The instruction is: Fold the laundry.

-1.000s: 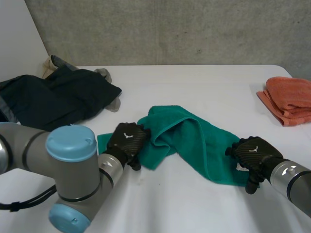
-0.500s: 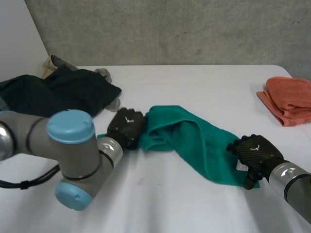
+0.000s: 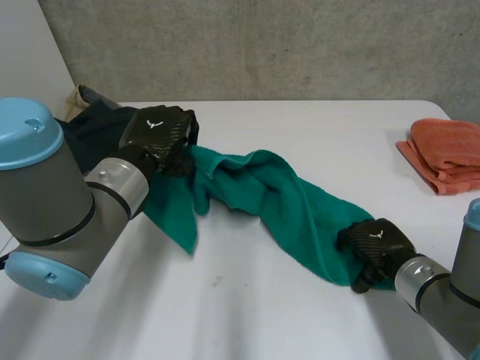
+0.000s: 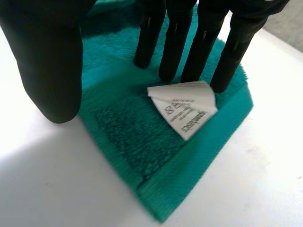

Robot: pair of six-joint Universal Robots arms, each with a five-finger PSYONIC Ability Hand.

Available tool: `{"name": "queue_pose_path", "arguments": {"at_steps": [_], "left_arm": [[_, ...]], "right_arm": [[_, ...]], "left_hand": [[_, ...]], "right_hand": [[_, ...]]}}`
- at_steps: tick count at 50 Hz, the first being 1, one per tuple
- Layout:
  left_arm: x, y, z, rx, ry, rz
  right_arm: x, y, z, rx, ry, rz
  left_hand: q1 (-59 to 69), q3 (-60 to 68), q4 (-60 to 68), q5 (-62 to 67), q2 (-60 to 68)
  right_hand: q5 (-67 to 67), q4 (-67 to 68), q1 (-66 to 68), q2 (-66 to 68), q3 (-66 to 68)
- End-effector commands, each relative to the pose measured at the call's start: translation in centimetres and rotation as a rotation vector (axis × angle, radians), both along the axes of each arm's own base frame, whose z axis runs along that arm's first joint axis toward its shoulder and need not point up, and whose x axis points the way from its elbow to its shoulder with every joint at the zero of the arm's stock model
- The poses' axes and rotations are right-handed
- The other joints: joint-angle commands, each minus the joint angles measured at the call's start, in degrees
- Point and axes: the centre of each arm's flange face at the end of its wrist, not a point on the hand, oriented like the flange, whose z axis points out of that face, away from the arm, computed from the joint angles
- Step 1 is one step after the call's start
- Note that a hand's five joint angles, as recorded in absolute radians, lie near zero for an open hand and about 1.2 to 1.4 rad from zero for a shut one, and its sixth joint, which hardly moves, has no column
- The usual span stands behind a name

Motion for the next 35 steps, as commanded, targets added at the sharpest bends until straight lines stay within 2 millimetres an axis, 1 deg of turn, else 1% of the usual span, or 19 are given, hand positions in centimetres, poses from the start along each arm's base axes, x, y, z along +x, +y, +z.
{"name": "queue_pose_path", "arguments": {"at_steps": [1, 8, 11, 13, 15, 16, 19, 20, 23, 24, 27, 28, 30, 31, 32, 35], "left_arm": [[0.4, -0.3, 0.0, 0.013, 0.017, 0.014], [0.9, -0.3, 0.3, 0.026, 0.012, 0.027], [1.1, -0.3, 0.3, 0.038, 0.006, 0.033], [1.3, -0.4, 0.2, 0.045, 0.003, 0.039], [1.8, -0.6, 0.4, 0.052, 0.001, 0.053], [1.9, -0.7, 0.5, 0.053, 0.0, 0.058], [2.7, -1.2, 1.0, 0.059, -0.002, 0.086], [2.9, -1.3, 1.2, 0.06, 0.0, 0.092], [3.7, -1.8, 1.9, 0.083, 0.011, 0.12], [3.9, -1.8, 2.1, 0.09, 0.018, 0.127], [4.8, -2.5, 2.7, 0.122, 0.043, 0.155], [5.0, -2.6, 2.7, 0.128, 0.049, 0.156], [5.1, -2.7, 2.5, 0.148, 0.053, 0.146], [5.0, -2.6, 2.4, 0.153, 0.052, 0.135], [5.0, -2.5, 2.3, 0.159, 0.05, 0.127], [4.7, -2.5, 1.4, 0.189, 0.047, 0.099]], "right_arm": [[-0.2, -1.0, -0.2, -0.073, 0.029, -0.019], [0.1, -1.5, -0.5, -0.113, 0.062, 0.0], [0.2, -1.9, -0.6, -0.134, 0.068, 0.006], [0.3, -2.4, -0.4, -0.166, 0.071, 0.008], [0.4, -2.9, 0.0, -0.195, 0.072, 0.005], [0.2, -3.7, 0.5, -0.229, 0.073, -0.013], [0.2, -4.9, 1.6, -0.282, 0.072, -0.036], [0.2, -5.5, 2.6, -0.315, 0.067, -0.045], [0.2, -6.5, 5.3, -0.393, 0.05, -0.062], [0.2, -6.6, 7.3, -0.441, 0.037, -0.061], [0.2, -6.5, 9.3, -0.469, 0.034, -0.053], [0.3, -6.3, 9.7, -0.451, 0.035, -0.036], [0.3, -6.0, 9.6, -0.416, 0.039, -0.017], [0.3, -5.9, 9.4, -0.392, 0.041, -0.009], [0.3, -5.4, 8.5, -0.325, 0.045, 0.013], [0.4, -5.0, 6.0, -0.212, 0.053, 0.04]], "left_hand": [[17.1, 11.7, 11.3, 14.6, 11.5], [17.1, 11.7, 11.3, 14.6, 11.5], [17.1, 11.7, 11.3, 14.6, 11.5], [17.1, 11.7, 11.3, 14.6, 11.5], [17.1, 11.7, 11.3, 14.6, 11.5], [17.1, 11.7, 11.3, 14.6, 11.5], [17.1, 11.7, 11.3, 14.6, 11.5], [17.1, 11.7, 11.3, 14.6, 11.5], [17.1, 11.7, 11.3, 14.6, 11.5], [17.1, 11.7, 11.3, 14.6, 11.5], [17.1, 11.7, 11.3, 14.6, 11.5], [17.1, 11.7, 11.3, 14.6, 11.5], [17.1, 11.7, 11.3, 14.6, 11.5], [17.1, 11.7, 11.3, 14.6, 11.5], [17.1, 11.7, 11.3, 14.6, 11.5], [17.1, 11.7, 11.3, 14.6, 11.5]], "right_hand": [[8.1, 7.6, 7.6, 7.7, 7.5], [8.2, 7.6, 7.6, 7.7, 7.5], [10.3, 9.8, 9.8, 9.9, 9.6], [18.4, 17.8, 17.8, 17.9, 17.7], [30.0, 29.4, 29.4, 29.5, 29.3], [44.6, 44.1, 44.1, 44.2, 43.9], [44.8, 44.2, 44.2, 44.3, 44.1], [44.8, 44.2, 44.2, 44.3, 44.1], [44.8, 44.2, 44.2, 44.3, 44.1], [44.8, 44.2, 44.2, 44.3, 44.1], [44.8, 44.2, 44.2, 44.3, 44.1], [44.8, 44.2, 44.2, 44.3, 44.1], [44.8, 44.2, 44.2, 44.3, 44.1], [37.3, 36.8, 36.8, 36.9, 36.6], [20.9, 20.4, 20.4, 20.5, 20.2], [19.1, 18.5, 18.5, 18.6, 18.4]]}}
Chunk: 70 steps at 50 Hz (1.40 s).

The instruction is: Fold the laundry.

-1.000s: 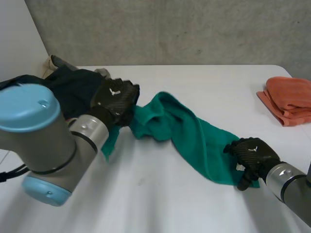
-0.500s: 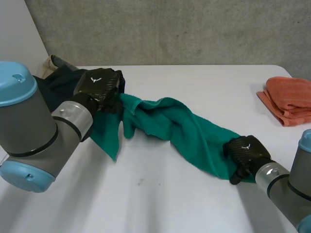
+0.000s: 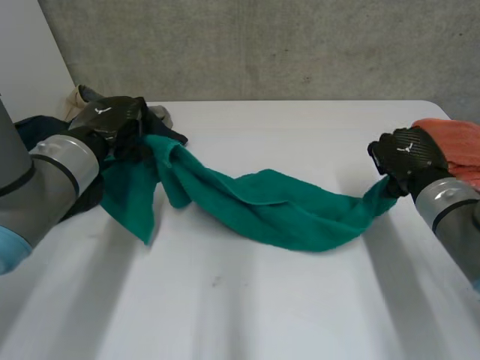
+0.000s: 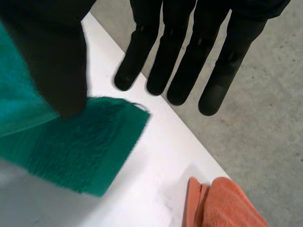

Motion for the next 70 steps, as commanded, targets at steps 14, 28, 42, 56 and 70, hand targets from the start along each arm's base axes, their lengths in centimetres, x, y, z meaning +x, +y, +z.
{"name": "queue_pose_path", "arguments": {"at_steps": [14, 28, 42, 56, 70], "left_arm": [[-0.5, -1.2, -4.0, 0.113, -0.013, -0.049], [-0.5, -1.2, -4.2, 0.119, -0.015, -0.048], [-0.4, -1.6, -3.7, 0.103, -0.01, -0.043], [-0.5, -1.4, -3.5, 0.098, -0.002, -0.043], [-0.2, -0.3, -1.9, 0.071, 0.007, -0.048]], "right_arm": [[-1.3, 0.0, -5.9, 0.311, 0.025, 0.041], [-2.8, 0.9, -6.3, 0.397, 0.038, -0.018], [-2.7, 2.4, -6.4, 0.571, -0.163, -0.093], [-2.0, 0.9, -9.0, 0.512, -0.161, -0.08], [-2.3, 1.4, 0.2, 0.196, -0.188, -0.038]], "left_hand": [[17.2, 11.7, 11.3, 14.6, 11.5], [17.2, 11.7, 11.3, 14.6, 11.5], [17.2, 11.7, 11.3, 14.6, 11.5], [17.2, 11.7, 11.3, 14.6, 11.5], [17.2, 11.7, 11.3, 14.6, 11.5]], "right_hand": [[-3.5, -17.1, -16.6, -16.6, -17.0], [-12.3, -25.8, -25.4, -25.4, -25.7], [-12.1, -25.7, -25.2, -25.2, -25.6], [36.9, 23.4, 23.8, 23.8, 23.5], [36.9, 23.4, 23.8, 23.8, 23.5]]}}
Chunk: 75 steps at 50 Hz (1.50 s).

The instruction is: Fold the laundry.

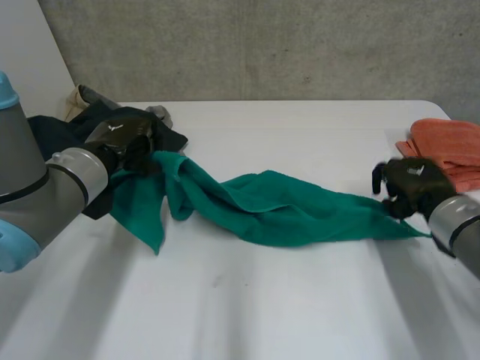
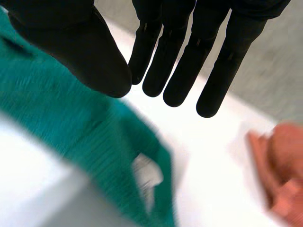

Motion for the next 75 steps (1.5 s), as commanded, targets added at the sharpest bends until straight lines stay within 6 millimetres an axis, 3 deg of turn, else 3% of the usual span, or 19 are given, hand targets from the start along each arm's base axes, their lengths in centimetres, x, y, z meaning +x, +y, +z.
{"name": "queue_pose_path", "arguments": {"at_steps": [1, 6, 9, 12, 16, 24, 35, 41, 42, 43, 46, 50, 51, 56, 59, 62, 67, 70, 75], "left_arm": [[0.2, 0.8, 0.7, -0.011, 0.002, -0.004], [0.1, 1.6, -0.2, 0.014, -0.012, -0.015], [0.4, 1.5, -0.7, 0.025, -0.017, -0.008], [0.5, 1.2, -1.0, 0.033, -0.018, -0.001], [0.6, 0.8, -0.7, 0.02, -0.015, 0.004], [1.3, -0.5, -0.3, -0.013, -0.002, 0.034], [1.2, -0.5, -0.2, -0.014, 0.002, 0.034], [1.3, -0.5, -0.1, -0.014, 0.008, 0.038], [1.3, -0.6, -0.1, -0.013, 0.008, 0.038], [1.3, -0.6, -0.1, -0.016, 0.008, 0.039], [1.2, -0.5, 0.1, -0.016, 0.009, 0.04], [1.2, -0.2, 0.7, -0.025, 0.021, 0.04], [1.3, -0.1, 1.1, -0.029, 0.029, 0.041], [1.7, 1.2, 2.7, -0.033, 0.056, 0.043], [1.8, 1.9, 2.0, 0.017, 0.034, 0.04], [2.1, 2.5, 0.7, 0.09, 0.007, 0.04], [2.2, 2.5, -1.5, 0.165, -0.026, 0.045], [2.1, 1.7, -2.5, 0.184, -0.035, 0.049], [2.3, 0.8, -2.2, 0.164, -0.031, 0.06]], "right_arm": [[-0.1, 1.2, 2.5, -0.025, 0.031, 0.024], [0.1, 2.4, 3.2, -0.022, 0.101, 0.075], [0.1, 2.6, 2.1, 0.03, 0.137, 0.094], [-0.1, 2.4, 0.3, 0.108, 0.154, 0.089], [0.0, 2.6, -1.8, 0.212, 0.125, 0.082], [-0.2, 3.5, -3.1, 0.288, 0.071, 0.045], [0.1, 2.5, -5.6, 0.277, 0.048, 0.038], [0.2, 1.8, -7.1, 0.285, 0.059, 0.031], [0.1, 1.7, -7.1, 0.275, 0.062, 0.024], [0.0, 1.4, -6.9, 0.252, 0.068, 0.003], [-0.3, 0.8, -6.5, 0.207, 0.071, -0.031], [-0.8, 0.3, -0.7, -0.011, 0.051, -0.064], [-0.8, 0.8, 3.0, -0.13, 0.039, -0.062], [-1.0, 2.1, 7.8, -0.222, 0.083, -0.022], [-1.2, 2.8, 8.8, -0.188, 0.142, 0.032], [-1.7, 3.0, 9.0, -0.156, 0.186, 0.047], [-2.2, 2.5, 6.6, -0.026, 0.29, 0.088], [-2.2, 1.4, 4.2, 0.069, 0.265, 0.081], [-2.3, 0.9, 0.6, 0.204, 0.113, 0.005]], "left_hand": [[17.2, 11.7, 11.3, 13.9, 11.4], [17.2, 11.7, 11.3, 13.9, 11.4], [17.2, 11.7, 11.3, 13.9, 11.4], [17.2, 11.7, 11.3, 13.9, 11.4], [17.2, 11.7, 11.3, 13.9, 11.4], [17.2, 11.7, 11.3, 13.9, 11.4], [17.2, 11.7, 11.3, 13.9, 11.4], [17.2, 11.7, 11.3, 13.9, 11.4], [17.2, 11.7, 11.3, 13.9, 11.4], [17.2, 11.7, 11.3, 13.9, 11.4], [17.2, 11.7, 11.3, 13.9, 11.4], [17.2, 11.7, 11.3, 13.9, 11.4], [17.2, 11.7, 11.3, 13.9, 11.4], [17.2, 11.7, 11.3, 13.9, 11.4], [17.2, 11.7, 11.3, 13.9, 11.4], [17.2, 11.7, 11.3, 13.9, 11.4], [17.2, 11.7, 11.3, 13.9, 11.4], [17.2, 11.7, 11.3, 13.9, 11.4], [17.2, 11.7, 11.3, 13.9, 11.4]], "right_hand": [[11.4, 11.7, 32.0, 12.6, 12.1], [11.4, 11.7, 32.0, 12.6, 12.1], [10.4, 10.8, 31.0, 11.7, 11.2], [-15.3, -14.9, 5.4, -14.0, -14.5], [-28.2, -27.9, -7.6, -27.0, -27.5], [-30.1, -29.8, -9.5, -28.9, -29.4], [-26.8, -26.4, -6.1, -25.5, -26.0], [-15.9, -15.5, 4.7, -14.6, -15.1], [-8.2, -7.8, 12.5, -6.9, -7.4], [11.2, 11.5, 31.8, 12.4, 11.9], [11.4, 11.7, 32.0, 12.6, 12.1], [11.4, 11.7, 32.0, 12.6, 12.1], [11.4, 11.7, 32.0, 12.6, 12.1], [11.4, 11.7, 32.0, 12.6, 12.1], [11.4, 11.7, 32.0, 12.6, 12.1], [11.4, 11.7, 32.0, 12.6, 12.1], [11.4, 11.7, 32.0, 12.6, 12.1], [-24.1, -23.7, -3.5, -22.8, -23.4], [-31.3, -31.0, -10.7, -30.0, -30.6]]}}
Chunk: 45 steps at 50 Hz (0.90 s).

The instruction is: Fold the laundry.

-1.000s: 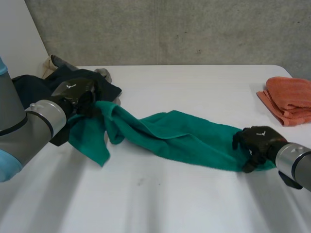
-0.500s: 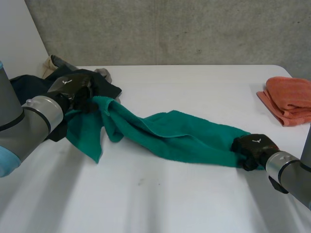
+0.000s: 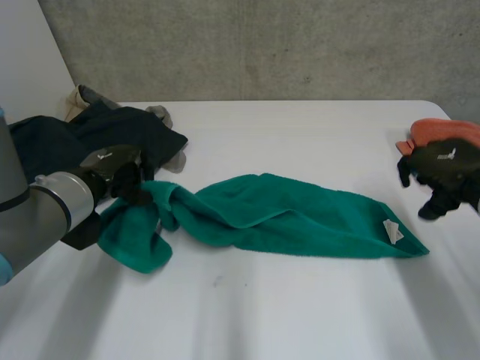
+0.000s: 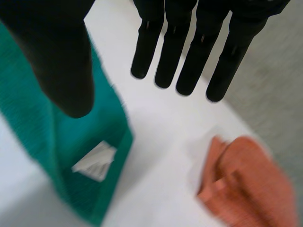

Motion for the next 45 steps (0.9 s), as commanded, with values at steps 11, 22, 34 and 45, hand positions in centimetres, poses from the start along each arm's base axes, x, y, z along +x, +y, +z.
{"name": "queue_pose_path", "arguments": {"at_steps": [11, 22, 34, 45], "left_arm": [[-0.5, -2.2, 1.1, -0.109, 0.025, 0.003], [-0.6, -2.4, 1.1, -0.113, 0.028, 0.004], [-0.5, -2.4, 1.5, -0.119, 0.04, 0.009], [0.3, -1.2, 3.1, -0.104, 0.023, 0.015]], "right_arm": [[0.2, -0.5, -9.0, 0.176, -0.22, -0.121], [1.5, -0.6, -10.8, 0.195, -0.206, -0.08], [2.2, -0.7, -11.5, 0.183, -0.205, -0.058], [1.6, 1.1, -0.3, 0.04, -0.04, 0.028]], "left_hand": [[17.2, 11.7, 11.3, 13.9, 11.4], [17.2, 11.7, 11.3, 13.9, 11.4], [17.2, 11.7, 11.3, 13.9, 11.4], [17.2, 11.7, 11.3, 13.9, 11.4]], "right_hand": [[-2.6, -3.2, -1.8, -2.1, -3.2], [2.7, 2.2, 3.5, 3.3, 2.2], [39.2, 38.6, 40.0, 39.7, 38.6], [39.2, 38.6, 40.0, 39.7, 38.6]]}}
